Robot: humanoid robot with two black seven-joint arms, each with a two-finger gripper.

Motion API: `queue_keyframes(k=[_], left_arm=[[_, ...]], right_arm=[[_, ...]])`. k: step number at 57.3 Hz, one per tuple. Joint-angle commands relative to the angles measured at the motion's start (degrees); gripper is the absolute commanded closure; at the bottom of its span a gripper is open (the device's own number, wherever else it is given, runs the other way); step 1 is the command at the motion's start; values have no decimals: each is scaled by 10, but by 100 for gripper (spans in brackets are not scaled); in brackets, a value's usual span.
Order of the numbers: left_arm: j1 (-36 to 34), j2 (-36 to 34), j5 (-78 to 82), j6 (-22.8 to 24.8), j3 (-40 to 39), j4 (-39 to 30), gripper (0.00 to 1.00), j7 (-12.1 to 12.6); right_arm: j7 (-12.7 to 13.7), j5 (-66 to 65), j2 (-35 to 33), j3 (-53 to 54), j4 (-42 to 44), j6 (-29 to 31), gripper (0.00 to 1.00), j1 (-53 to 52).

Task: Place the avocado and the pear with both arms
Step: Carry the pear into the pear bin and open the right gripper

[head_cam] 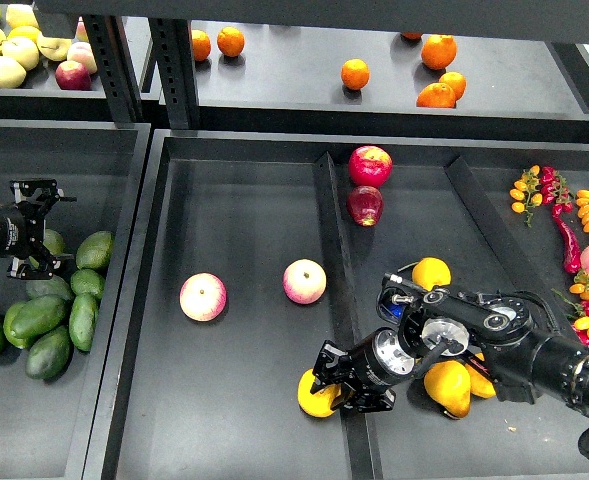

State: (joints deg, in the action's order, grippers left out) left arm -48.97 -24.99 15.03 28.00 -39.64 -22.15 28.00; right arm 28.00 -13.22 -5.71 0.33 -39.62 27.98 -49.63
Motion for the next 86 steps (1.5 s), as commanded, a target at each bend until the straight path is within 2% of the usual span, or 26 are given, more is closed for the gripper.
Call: queue_keyframes(k=[1, 23, 44, 53, 74, 86], left_arm=[[0, 0, 0, 0, 1, 2, 0, 0], [5, 0, 0, 0, 1, 4, 0, 0], [5, 0, 0, 0, 1, 4, 0, 0], [5, 1, 0, 0, 0, 4, 0, 0], [5, 1, 0, 0, 0, 4, 0, 0], [4, 3, 0, 0, 0, 3, 0, 0]], right_arm=[[0, 28, 0, 1, -7, 0, 98, -14], [0, 98, -35, -10, -41, 0, 98, -95], [0, 197, -200, -117, -163, 0, 98, -184], [0, 213, -264, -169, -203, 0, 98, -189], [0, 212, -264, -212, -192, 0, 97, -124], [0, 202, -238, -219, -145, 0, 97, -76]])
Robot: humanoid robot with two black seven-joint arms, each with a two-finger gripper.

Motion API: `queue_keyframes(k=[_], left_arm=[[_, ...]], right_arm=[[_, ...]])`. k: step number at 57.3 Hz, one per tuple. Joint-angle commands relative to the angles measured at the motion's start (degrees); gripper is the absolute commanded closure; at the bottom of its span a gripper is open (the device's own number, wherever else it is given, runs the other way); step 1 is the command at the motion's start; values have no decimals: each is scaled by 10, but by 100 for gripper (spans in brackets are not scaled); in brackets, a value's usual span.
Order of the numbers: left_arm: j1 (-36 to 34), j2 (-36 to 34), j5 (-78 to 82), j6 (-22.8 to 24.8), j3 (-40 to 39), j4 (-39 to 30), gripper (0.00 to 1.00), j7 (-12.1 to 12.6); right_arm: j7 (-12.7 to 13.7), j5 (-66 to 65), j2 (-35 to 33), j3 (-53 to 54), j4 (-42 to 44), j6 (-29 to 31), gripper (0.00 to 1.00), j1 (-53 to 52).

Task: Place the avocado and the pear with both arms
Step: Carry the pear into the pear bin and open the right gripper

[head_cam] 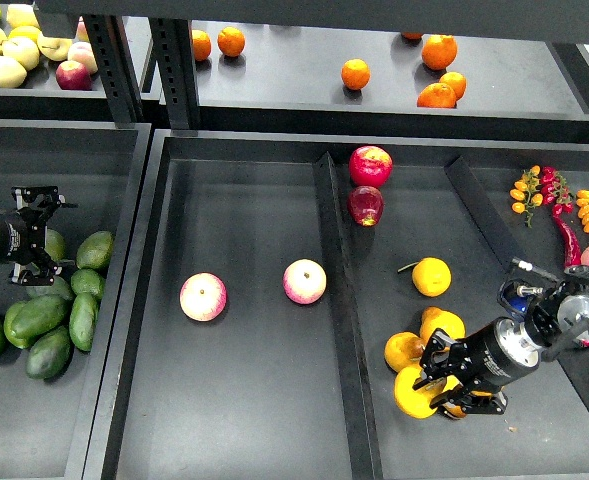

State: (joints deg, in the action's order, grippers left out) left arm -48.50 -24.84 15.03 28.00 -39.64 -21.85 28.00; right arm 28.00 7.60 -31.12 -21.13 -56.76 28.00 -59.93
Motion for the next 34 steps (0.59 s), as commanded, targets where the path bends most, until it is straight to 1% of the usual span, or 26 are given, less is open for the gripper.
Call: queue_keyframes(k=[1, 9, 16, 17, 26, 29, 31, 34], left_arm=[[-1, 1, 0, 0, 0, 0, 0, 0], [0, 1, 0, 0, 0, 0, 0, 0], [0, 1, 0, 0, 1, 0, 0, 0], [0, 1, 0, 0, 1, 0, 0, 0], [0, 2, 0, 0, 2, 0, 0, 0], [0, 2, 0, 0, 2, 0, 0, 0], [0, 2, 0, 0, 2, 1, 0, 0], [0, 2, 0, 0, 3, 0, 0, 0]], right_arm=[[0, -7, 18, -4, 29, 0, 97, 29], [0, -11, 30, -4, 55, 0, 96, 47], [0, -11, 39, -3, 61, 0, 92, 49], [0, -11, 39, -2, 61, 0, 89, 49], [0, -14, 38, -2, 60, 0, 80, 51], [0, -18, 38, -2, 60, 0, 75, 54], [0, -24, 38, 0, 60, 0, 69, 56], [0, -32, 38, 2, 60, 0, 67, 59]])
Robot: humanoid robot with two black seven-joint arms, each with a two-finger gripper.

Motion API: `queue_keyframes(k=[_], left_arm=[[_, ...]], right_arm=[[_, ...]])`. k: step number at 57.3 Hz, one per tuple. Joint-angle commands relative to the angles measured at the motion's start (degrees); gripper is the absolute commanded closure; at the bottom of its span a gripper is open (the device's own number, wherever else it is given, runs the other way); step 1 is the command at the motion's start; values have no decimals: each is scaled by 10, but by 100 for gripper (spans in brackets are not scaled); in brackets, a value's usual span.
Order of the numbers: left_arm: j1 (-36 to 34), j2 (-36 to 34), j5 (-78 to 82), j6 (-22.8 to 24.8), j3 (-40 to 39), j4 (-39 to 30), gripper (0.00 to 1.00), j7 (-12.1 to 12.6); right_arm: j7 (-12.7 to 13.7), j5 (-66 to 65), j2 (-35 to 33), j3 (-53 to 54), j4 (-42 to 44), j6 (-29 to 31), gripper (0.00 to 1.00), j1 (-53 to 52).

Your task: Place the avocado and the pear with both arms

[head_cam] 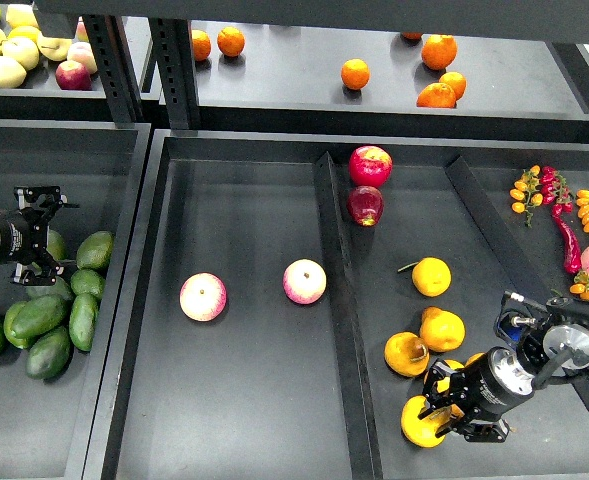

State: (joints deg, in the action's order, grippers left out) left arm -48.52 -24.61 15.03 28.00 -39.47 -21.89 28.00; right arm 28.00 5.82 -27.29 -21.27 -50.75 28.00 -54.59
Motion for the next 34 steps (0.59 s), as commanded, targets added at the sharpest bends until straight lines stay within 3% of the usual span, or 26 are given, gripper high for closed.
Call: queue_keyframes(k=[1, 24, 34], left_arm=[[0, 0, 0, 0, 1, 0, 0, 0], [0, 0, 0, 0, 2, -2, 0, 0], [-10, 0, -1, 0, -6, 1, 0, 0]], right_arm=[[0, -16, 0, 4, 0, 0, 66, 5], [0, -34, 6, 9, -2, 0, 45, -2], [0, -40, -3, 25, -12, 0, 21, -17]])
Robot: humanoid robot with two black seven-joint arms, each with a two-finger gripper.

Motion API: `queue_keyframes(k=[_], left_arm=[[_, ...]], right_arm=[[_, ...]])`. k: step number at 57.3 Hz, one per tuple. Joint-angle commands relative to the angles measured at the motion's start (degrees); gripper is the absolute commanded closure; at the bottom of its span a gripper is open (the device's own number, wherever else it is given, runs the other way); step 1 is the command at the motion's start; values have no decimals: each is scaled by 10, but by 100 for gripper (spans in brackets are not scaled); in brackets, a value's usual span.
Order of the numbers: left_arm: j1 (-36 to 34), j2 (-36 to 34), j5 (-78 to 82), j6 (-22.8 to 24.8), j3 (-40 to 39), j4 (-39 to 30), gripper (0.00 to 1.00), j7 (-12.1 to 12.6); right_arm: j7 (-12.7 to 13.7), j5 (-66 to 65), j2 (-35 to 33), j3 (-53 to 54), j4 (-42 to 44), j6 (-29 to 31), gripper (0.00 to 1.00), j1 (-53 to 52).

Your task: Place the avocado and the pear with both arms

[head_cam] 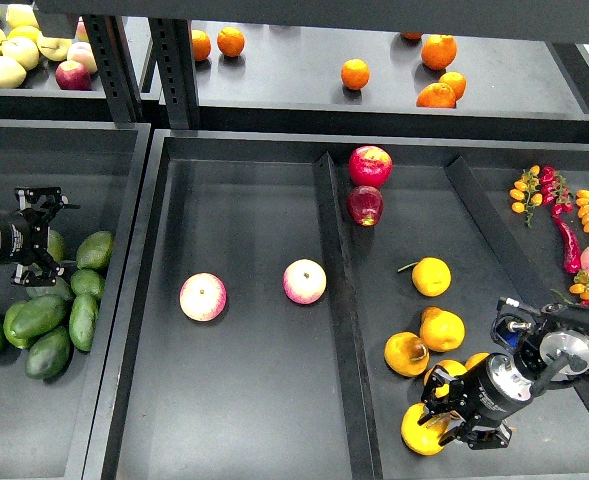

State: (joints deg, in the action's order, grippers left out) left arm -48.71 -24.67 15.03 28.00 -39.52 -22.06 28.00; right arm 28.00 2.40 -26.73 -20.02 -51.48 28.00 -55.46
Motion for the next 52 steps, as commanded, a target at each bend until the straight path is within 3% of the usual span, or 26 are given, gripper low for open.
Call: queue_keyframes(k=[1, 9, 38, 47, 51, 52], left_arm=[[-13, 1, -3, 0, -17, 5, 0, 0], [-13, 0, -29, 0, -22, 6, 0, 0], [-7, 1, -203, 0, -98, 2, 0, 0], [-5, 14, -213, 0, -137, 8, 0, 0], [-1, 20, -214, 0, -148, 15, 0, 0], [7, 30, -214, 0, -160, 19, 0, 0]], right_arm=[[0, -15, -12, 27, -6, 0, 14, -13], [0, -21, -21, 55, -6, 0, 1, -16], [0, -14, -75, 286, 24, 0, 1, 11], [0, -5, -60, 430, 84, 0, 1, 80], [0, -5, -31, 531, 110, 0, 0, 125], [0, -5, -8, 605, 124, 0, 0, 159]])
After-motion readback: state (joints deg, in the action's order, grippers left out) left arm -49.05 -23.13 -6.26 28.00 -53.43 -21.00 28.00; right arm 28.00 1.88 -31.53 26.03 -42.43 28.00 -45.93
